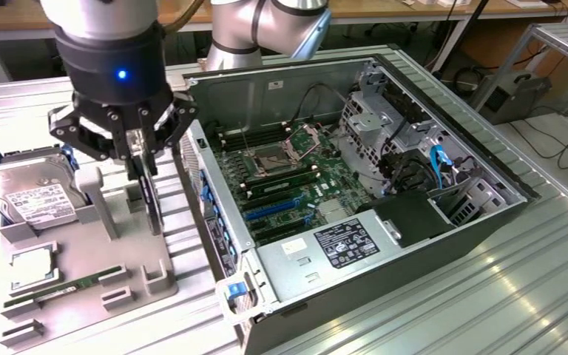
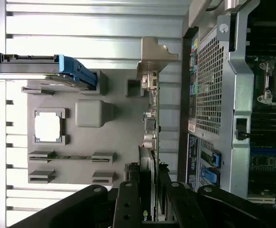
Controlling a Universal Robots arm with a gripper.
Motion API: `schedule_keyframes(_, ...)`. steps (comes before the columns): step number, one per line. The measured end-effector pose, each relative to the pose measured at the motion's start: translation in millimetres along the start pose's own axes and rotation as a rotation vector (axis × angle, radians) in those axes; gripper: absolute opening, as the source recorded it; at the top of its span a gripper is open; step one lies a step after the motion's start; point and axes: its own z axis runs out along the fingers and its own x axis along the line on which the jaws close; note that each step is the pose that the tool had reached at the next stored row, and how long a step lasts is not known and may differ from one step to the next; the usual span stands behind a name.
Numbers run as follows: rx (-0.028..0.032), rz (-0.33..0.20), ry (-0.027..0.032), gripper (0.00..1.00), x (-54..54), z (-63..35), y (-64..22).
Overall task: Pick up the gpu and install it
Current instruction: 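Pick up the gpu and move the gpu toward the slot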
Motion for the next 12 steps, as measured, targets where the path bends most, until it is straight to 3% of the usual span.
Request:
schedule_keyframes(6, -0.0004, 0.001, 0.0189, 0.26, -19.0, -30.3, -4.3)
schedule_keyframes(9, -0.0007, 0.001, 0.0254, 0.26, -29.8, -44.9, -7.1)
schedule_keyframes(12, -0.0036, 0.001, 0.0352, 0.26, -53.9, -72.7, -12.4)
